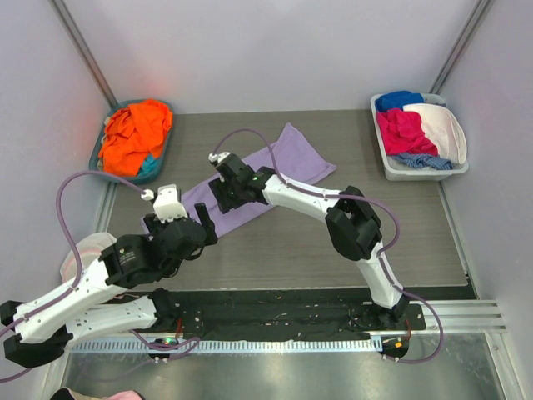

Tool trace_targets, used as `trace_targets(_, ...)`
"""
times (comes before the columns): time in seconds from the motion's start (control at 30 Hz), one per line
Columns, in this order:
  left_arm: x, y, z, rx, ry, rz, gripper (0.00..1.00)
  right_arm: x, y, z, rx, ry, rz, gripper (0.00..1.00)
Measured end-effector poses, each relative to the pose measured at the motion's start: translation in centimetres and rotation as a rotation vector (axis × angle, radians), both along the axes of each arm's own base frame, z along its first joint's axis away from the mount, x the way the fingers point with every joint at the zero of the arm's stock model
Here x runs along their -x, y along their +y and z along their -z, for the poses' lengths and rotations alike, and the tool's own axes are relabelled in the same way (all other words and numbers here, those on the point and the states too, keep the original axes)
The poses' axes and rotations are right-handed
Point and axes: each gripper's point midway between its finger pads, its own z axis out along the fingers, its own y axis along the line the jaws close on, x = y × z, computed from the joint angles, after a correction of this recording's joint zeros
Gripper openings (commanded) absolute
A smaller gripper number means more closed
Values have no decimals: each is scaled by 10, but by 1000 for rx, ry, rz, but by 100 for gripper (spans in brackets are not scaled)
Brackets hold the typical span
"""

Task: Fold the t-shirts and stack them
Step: Fold the tshirt

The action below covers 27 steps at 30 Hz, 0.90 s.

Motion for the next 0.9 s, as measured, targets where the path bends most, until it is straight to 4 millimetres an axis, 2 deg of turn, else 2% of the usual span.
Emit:
trace_targets(0.07, 0, 0, 0, -2, 2, 0, 100, 1, 6, 3, -2, 1, -5, 64)
trace_targets(0.13, 0, 1, 1, -3, 2, -1, 100, 2, 6, 16, 15, 17, -4, 64)
trace_targets(0.27, 0, 1, 2, -6, 4, -2, 100, 13, -2, 57, 81, 72, -4, 64)
trace_targets(0.43, 1, 1, 6, -14, 9, -2, 100, 17, -4, 59, 45, 52, 22, 64)
trace_targets(0.57, 1, 2, 7, -17, 10, -3, 100, 23, -16, 59, 28, 45, 64, 65)
trace_targets(0.7, 1, 4, 8, -24, 6, -8, 100, 38, -47, 61, 53, 51, 120, 65)
trace_targets(0.9, -2, 5, 10, -49, 3, -15, 100, 61, -108, 67, 179, 42, 201, 68)
